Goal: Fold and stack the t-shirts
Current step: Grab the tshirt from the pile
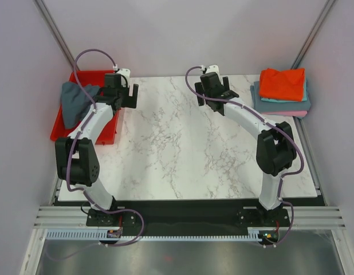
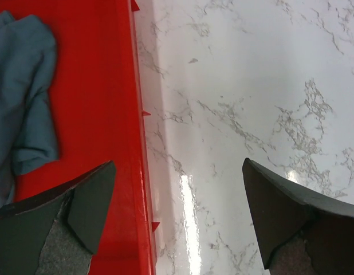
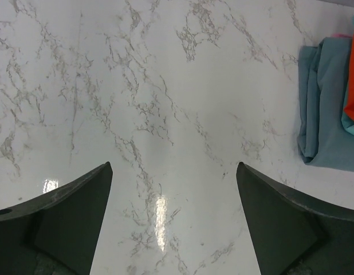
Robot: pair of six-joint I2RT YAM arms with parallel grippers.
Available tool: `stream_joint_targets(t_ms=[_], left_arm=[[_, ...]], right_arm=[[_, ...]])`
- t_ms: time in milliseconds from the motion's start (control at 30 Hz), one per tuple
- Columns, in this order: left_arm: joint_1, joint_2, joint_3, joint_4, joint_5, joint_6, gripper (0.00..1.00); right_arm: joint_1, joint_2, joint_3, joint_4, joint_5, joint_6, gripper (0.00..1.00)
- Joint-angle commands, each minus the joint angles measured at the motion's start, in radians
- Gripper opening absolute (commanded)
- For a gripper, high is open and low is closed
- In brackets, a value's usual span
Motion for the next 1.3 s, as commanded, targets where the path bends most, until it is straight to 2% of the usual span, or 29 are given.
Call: stream_joint_targets(t_ms=[0, 133, 167, 233, 333, 367, 533, 733, 867, 1000, 1200, 1267], left_arm=[[-0.009, -0.004, -0.020, -0.010, 0.034, 0.000, 0.99], [0.017, 0.033, -0.009, -0.010, 0.034, 0.000, 0.99], [0.028, 0.051, 0.021, 0.157, -0.265, 0.291, 0.98], [0.066, 0.068, 0.050, 0.133, -0.250, 0.277, 0.91], [0.103, 0.131, 0.131, 0.119, -0.236, 0.263, 0.89], [0.150, 0.161, 0.152, 0.113, -0.242, 0.246, 0.89], [0.206, 0.249, 0.234, 0.120, -0.264, 0.247, 0.91], [0.283, 0.377, 0.261, 0.174, -0.278, 0.330, 0.95], [0.330, 0.503, 0.342, 0.142, -0.299, 0.367, 0.99], [0.353, 0.565, 0.339, 0.200, -0.322, 0.416, 0.98], [0.365, 0.585, 0.328, 0.158, -0.287, 0.406, 0.75], [0.367, 0.574, 0.343, 0.118, -0.236, 0.366, 0.63]], right_arm=[[-0.001, 0.022, 0.035, -0.031, -0.005, -0.053, 0.98], [0.000, 0.036, 0.066, -0.068, -0.122, -0.086, 0.98], [-0.003, 0.036, 0.077, -0.073, -0.200, -0.082, 0.98], [-0.001, 0.045, 0.112, -0.084, -0.271, -0.064, 0.98], [-0.001, 0.068, 0.149, -0.098, -0.352, -0.049, 0.98], [-0.001, 0.071, 0.150, -0.098, -0.377, -0.050, 0.98], [-0.001, 0.083, 0.135, -0.099, -0.369, -0.053, 0.98], [-0.001, 0.086, 0.132, -0.104, -0.392, -0.067, 0.98], [-0.001, 0.088, 0.141, -0.110, -0.406, -0.084, 0.98], [-0.001, 0.096, 0.153, -0.114, -0.403, -0.092, 0.98], [-0.001, 0.103, 0.160, -0.113, -0.418, -0.107, 0.98], [-0.001, 0.106, 0.160, -0.113, -0.417, -0.107, 0.98]])
